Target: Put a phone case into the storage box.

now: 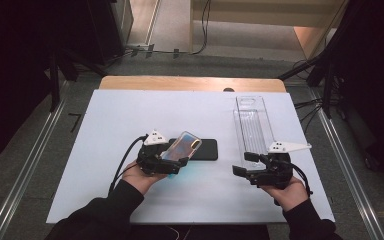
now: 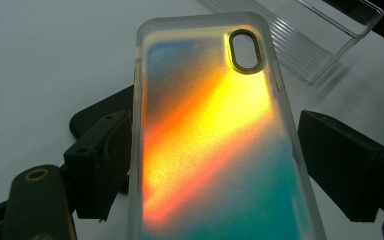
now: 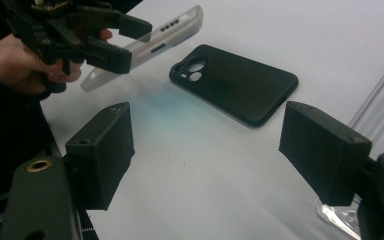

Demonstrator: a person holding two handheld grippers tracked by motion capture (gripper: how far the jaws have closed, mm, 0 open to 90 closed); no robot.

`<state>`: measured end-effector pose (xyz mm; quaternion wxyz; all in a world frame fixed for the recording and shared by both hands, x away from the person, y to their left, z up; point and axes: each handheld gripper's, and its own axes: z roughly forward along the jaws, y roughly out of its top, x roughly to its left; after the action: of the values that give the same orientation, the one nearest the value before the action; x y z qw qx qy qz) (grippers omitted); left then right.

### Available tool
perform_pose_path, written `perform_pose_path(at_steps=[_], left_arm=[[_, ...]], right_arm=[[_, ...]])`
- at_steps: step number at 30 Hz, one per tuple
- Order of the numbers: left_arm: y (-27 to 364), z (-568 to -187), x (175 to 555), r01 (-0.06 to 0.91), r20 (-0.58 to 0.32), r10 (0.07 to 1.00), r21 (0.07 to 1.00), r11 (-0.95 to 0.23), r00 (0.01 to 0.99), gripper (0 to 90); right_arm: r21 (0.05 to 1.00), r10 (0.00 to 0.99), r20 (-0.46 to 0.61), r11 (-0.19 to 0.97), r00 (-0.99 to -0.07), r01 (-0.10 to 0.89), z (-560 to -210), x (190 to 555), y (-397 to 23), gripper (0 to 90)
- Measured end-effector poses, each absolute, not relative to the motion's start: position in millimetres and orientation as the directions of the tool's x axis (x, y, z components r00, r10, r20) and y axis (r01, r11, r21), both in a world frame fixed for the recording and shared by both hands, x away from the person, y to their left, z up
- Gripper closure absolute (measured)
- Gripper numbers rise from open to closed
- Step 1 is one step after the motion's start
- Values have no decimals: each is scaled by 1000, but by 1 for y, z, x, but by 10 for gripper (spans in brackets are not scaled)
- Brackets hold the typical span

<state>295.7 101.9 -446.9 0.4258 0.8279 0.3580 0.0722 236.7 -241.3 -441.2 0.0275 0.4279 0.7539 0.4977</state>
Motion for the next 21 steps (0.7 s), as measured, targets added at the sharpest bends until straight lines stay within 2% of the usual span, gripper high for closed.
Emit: perform_pose_path(at_steps=[13,21], left_arm=[[84,-460,282,478,-140,681,811,-338,718,169],[77,-465,275,411,-103,692,862,-297,715,168]], right_arm=[[761,691,409,103,-597,640,-434,248,-223,198],[747,701,440,62,-562,662,-429,260,-209,198]])
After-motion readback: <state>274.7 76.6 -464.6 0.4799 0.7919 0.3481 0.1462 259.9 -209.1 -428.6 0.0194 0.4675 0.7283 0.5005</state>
